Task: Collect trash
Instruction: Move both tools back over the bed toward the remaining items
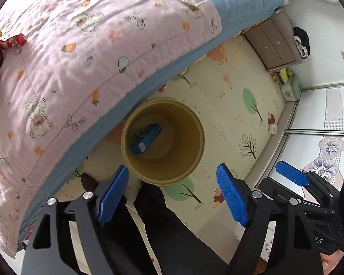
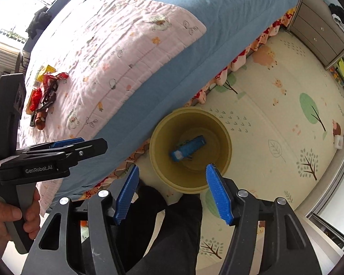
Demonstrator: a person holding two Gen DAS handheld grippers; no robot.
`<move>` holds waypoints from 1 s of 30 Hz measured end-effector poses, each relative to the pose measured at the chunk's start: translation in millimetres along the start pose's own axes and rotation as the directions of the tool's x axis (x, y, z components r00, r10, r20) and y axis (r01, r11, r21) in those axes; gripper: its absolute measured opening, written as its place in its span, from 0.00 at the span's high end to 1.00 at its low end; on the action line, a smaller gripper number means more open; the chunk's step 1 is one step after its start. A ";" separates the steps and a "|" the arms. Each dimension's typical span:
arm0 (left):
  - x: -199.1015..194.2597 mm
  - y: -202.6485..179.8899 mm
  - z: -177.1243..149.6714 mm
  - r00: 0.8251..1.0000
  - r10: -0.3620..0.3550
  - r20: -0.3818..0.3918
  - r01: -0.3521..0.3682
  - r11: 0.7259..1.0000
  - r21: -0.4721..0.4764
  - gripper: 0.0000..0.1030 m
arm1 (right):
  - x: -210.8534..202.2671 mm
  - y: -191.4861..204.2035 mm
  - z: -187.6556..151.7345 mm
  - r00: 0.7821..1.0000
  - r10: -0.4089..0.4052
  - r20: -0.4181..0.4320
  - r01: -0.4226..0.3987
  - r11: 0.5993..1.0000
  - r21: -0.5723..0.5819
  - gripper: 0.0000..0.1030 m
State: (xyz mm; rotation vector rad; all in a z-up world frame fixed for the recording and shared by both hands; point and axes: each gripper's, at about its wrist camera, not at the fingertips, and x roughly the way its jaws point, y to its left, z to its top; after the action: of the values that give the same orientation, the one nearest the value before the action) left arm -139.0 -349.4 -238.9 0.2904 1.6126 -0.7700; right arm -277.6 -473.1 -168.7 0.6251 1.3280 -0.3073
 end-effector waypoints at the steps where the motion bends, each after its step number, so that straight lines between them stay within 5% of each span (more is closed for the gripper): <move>1: -6.1 1.3 1.6 1.000 0.000 0.013 -0.001 1.000 0.002 0.24 | -1.6 3.1 2.1 1.000 0.002 0.004 -0.002 1.000 -0.004 0.41; 14: -93.6 49.5 -0.4 0.984 -0.008 0.179 0.021 0.997 -0.071 0.24 | -31.5 91.8 35.3 0.994 0.073 0.084 -0.060 0.988 -0.139 0.43; 23: -174.6 151.8 -22.4 0.946 0.069 0.317 0.008 0.972 -0.233 0.23 | -39.8 214.2 64.5 0.979 0.174 0.106 -0.130 0.934 -0.332 0.43; 30: -218.0 251.7 -51.5 0.923 0.146 0.357 0.000 0.925 -0.380 0.22 | -27.1 323.5 73.7 0.970 0.228 0.086 -0.163 0.869 -0.468 0.43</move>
State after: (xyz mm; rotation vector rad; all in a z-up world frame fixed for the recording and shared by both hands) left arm 14.0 -78.4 -109.9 -0.0737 1.3327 -0.4117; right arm -47.6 -261.2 -54.5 0.3247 1.1357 0.1312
